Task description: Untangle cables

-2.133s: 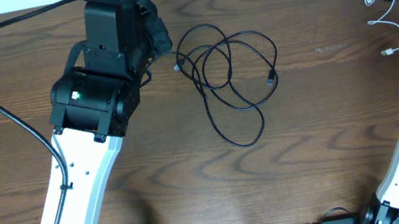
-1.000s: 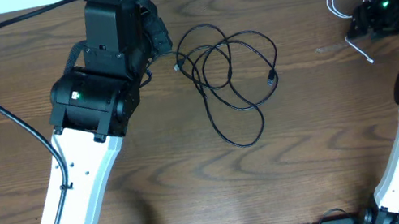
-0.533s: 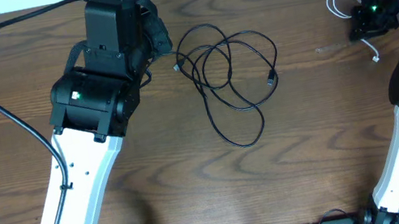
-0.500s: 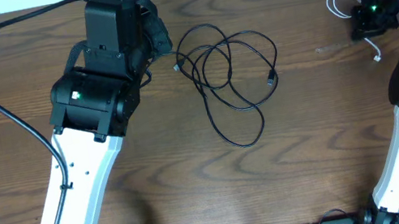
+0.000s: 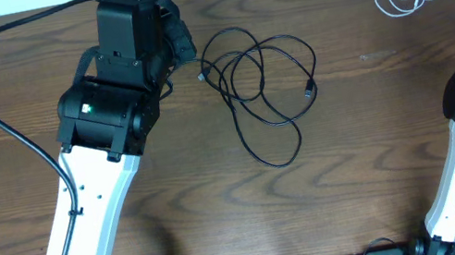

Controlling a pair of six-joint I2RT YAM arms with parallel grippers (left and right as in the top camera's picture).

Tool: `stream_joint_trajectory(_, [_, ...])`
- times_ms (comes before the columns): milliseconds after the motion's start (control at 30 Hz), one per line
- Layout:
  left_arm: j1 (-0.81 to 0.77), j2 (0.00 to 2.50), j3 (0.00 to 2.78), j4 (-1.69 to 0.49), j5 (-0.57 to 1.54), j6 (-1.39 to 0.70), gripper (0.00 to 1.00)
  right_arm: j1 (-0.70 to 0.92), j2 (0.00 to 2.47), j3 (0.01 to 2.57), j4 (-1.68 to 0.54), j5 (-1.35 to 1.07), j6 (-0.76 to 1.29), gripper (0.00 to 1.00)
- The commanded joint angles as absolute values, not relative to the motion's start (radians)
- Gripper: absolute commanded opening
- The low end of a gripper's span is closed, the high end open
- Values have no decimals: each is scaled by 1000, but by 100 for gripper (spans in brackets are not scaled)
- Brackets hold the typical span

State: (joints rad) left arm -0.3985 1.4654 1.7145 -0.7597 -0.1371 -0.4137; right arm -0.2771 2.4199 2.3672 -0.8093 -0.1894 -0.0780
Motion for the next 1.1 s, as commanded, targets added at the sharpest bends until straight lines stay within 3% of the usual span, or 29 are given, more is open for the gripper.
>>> stream_joint_trajectory(0, [-398, 1470, 1732, -762, -143, -397, 42, -257, 2436, 2374, -736, -173, 39, 1])
stream_joint_trajectory(333, [-398, 1470, 1732, -762, -143, -397, 42, -243, 2613, 2374, -603, 87, 164, 1])
stream_joint_trajectory(367, [-398, 1470, 1732, -762, -143, -397, 42, -244, 2625, 2374, -618, 113, 192, 5])
stream_joint_trajectory(400, [-398, 1470, 1732, -762, -143, -397, 42, -247, 2632, 2374, -631, 130, 228, 33])
stream_joint_trajectory(433, [-398, 1470, 1732, -762, -143, -397, 42, -251, 2632, 2374, -643, 125, 256, 76])
stream_joint_trajectory(467, [-398, 1470, 1732, -762, -143, -397, 42, -256, 2631, 2374, -649, 112, 269, 99])
stream_joint_trajectory(933, [-398, 1470, 1732, -759, -142, -397, 42, -287, 2307, 2376, -857, 44, 151, 99])
stream_joint_trajectory(1067, [-398, 1470, 1732, -782, -126, -395, 41, -282, 2229, 2376, -976, -116, 31, 99])
